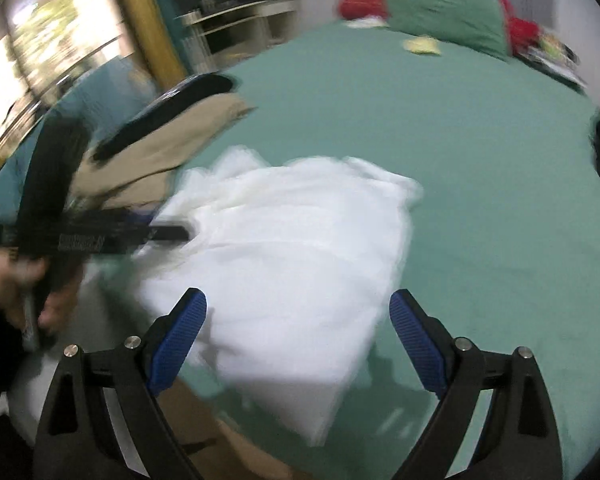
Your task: Fold large clothes
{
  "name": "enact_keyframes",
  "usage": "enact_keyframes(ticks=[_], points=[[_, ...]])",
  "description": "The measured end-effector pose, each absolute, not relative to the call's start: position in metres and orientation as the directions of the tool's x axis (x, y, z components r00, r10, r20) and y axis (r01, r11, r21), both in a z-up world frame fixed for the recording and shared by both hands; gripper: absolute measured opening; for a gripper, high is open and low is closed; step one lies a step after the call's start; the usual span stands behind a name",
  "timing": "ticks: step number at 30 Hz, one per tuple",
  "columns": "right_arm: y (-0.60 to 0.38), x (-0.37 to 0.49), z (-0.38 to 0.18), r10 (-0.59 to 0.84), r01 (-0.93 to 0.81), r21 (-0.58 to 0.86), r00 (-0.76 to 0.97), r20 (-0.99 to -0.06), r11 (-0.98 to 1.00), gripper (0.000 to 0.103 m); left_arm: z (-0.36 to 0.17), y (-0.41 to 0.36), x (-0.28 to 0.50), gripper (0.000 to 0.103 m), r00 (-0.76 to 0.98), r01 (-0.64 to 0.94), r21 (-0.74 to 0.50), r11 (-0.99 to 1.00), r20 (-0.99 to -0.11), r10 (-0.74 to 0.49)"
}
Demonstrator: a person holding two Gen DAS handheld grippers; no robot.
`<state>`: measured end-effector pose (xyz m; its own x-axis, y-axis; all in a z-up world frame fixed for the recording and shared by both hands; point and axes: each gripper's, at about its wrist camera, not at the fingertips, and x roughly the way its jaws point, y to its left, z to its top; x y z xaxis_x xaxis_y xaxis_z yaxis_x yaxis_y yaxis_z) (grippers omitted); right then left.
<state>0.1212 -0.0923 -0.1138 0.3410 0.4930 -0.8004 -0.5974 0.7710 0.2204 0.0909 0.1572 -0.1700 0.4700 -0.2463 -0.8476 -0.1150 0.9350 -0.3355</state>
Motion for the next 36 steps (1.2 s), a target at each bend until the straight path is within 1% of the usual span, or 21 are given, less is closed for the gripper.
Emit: enact_keyframes(ticks=[2, 5, 7, 10, 11, 12, 13, 14, 15, 16, 17, 18, 20, 21, 23, 24, 26, 29, 34, 35, 36], points=[[-0.102, 0.134, -0.125, 0.475, -0.525, 0.261, 0.327, -0.817, 0.81, 0.093, -0.176, 0.17, 0.077, 0.057, 0.463, -0.167, -0.314, 0.934, -0.862, -0.207], [-0.126, 0.144, -0.142, 0.563, -0.454, 0.409, 0.283, -0.777, 0.792, 0.093, -0.174, 0.186, 0.056, 0.057, 0.457, -0.259, -0.235, 0.937, -0.884, -0.096], [-0.136, 0.142, -0.15, 0.611, -0.419, 0.478, 0.283, -0.739, 0.772, 0.093, -0.168, 0.193, 0.047, 0.057, 0.479, -0.284, -0.242, 0.928, -0.874, -0.082], [-0.143, 0.145, -0.164, 0.707, -0.39, 0.601, 0.24, -0.665, 0.698, 0.092, -0.154, 0.196, 0.048, 0.057, 0.545, -0.283, -0.275, 0.919, -0.834, -0.082], [-0.135, 0.146, -0.168, 0.727, -0.38, 0.629, 0.223, -0.649, 0.678, 0.087, -0.153, 0.196, 0.049, 0.057, 0.558, -0.275, -0.282, 0.919, -0.826, -0.086], [-0.133, 0.148, -0.175, 0.757, -0.359, 0.672, 0.199, -0.622, 0.647, 0.076, -0.153, 0.193, 0.055, 0.057, 0.566, -0.259, -0.292, 0.921, -0.818, -0.1], [-0.126, 0.149, -0.182, 0.785, -0.34, 0.712, 0.171, -0.596, 0.615, 0.067, -0.154, 0.189, 0.062, 0.057, 0.561, -0.238, -0.304, 0.922, -0.818, -0.125], [-0.118, 0.148, -0.189, 0.793, -0.319, 0.73, 0.148, -0.591, 0.604, 0.063, -0.158, 0.186, 0.069, 0.057, 0.546, -0.224, -0.31, 0.924, -0.825, -0.144], [-0.116, 0.147, -0.192, 0.791, -0.322, 0.727, 0.142, -0.595, 0.606, 0.056, -0.167, 0.18, 0.077, 0.057, 0.505, -0.206, -0.302, 0.931, -0.848, -0.163], [-0.113, 0.146, -0.193, 0.791, -0.33, 0.724, 0.142, -0.596, 0.605, 0.052, -0.177, 0.173, 0.084, 0.057, 0.456, -0.194, -0.284, 0.939, -0.874, -0.17], [-0.113, 0.147, -0.193, 0.794, -0.325, 0.73, 0.138, -0.592, 0.601, 0.043, -0.182, 0.169, 0.088, 0.056, 0.443, -0.187, -0.284, 0.94, -0.879, -0.177], [-0.115, 0.148, -0.192, 0.796, -0.322, 0.734, 0.133, -0.591, 0.598, 0.033, -0.185, 0.166, 0.088, 0.043, 0.454, -0.176, -0.295, 0.939, -0.871, -0.188], [-0.113, 0.145, -0.182, 0.777, -0.37, 0.694, 0.149, -0.611, 0.617, 0.027, -0.184, 0.157, 0.09, 0.023, 0.466, -0.141, -0.312, 0.939, -0.858, -0.215], [-0.112, 0.143, -0.172, 0.754, -0.404, 0.653, 0.17, -0.634, 0.64, 0.025, -0.179, 0.151, 0.091, 0.018, 0.478, -0.137, -0.296, 0.945, -0.856, -0.198], [-0.115, 0.141, -0.156, 0.723, -0.439, 0.597, 0.212, -0.658, 0.672, 0.023, -0.167, 0.143, 0.091, 0.011, 0.513, -0.131, -0.294, 0.947, -0.838, -0.189], [-0.119, 0.139, -0.145, 0.699, -0.457, 0.556, 0.243, -0.673, 0.694, 0.023, -0.159, 0.137, 0.092, 0.01, 0.532, -0.12, -0.314, 0.942, -0.821, -0.206], [-0.131, 0.136, -0.131, 0.642, -0.488, 0.467, 0.293, -0.708, 0.737, 0.023, -0.148, 0.128, 0.095, 0.01, 0.562, -0.101, -0.335, 0.937, -0.796, -0.224], [-0.165, 0.131, -0.111, 0.562, -0.491, 0.361, 0.36, -0.745, 0.793, 0.023, -0.135, 0.097, 0.102, 0.01, 0.566, -0.035, -0.379, 0.925, -0.77, -0.295], [-0.217, 0.122, -0.11, 0.468, -0.443, 0.28, 0.403, -0.786, 0.852, 0.023, -0.147, 0.041, 0.11, 0.01, 0.507, 0.062, -0.39, 0.919, -0.781, -0.365], [-0.221, 0.123, -0.114, 0.454, -0.431, 0.273, 0.402, -0.795, 0.86, 0.024, -0.153, 0.035, 0.11, 0.01, 0.494, 0.067, -0.386, 0.92, -0.788, -0.366], [-0.229, 0.122, -0.125, 0.44, -0.413, 0.275, 0.384, -0.812, 0.868, 0.029, -0.161, 0.029, 0.109, 0.01, 0.476, 0.07, -0.374, 0.925, -0.802, -0.361]])
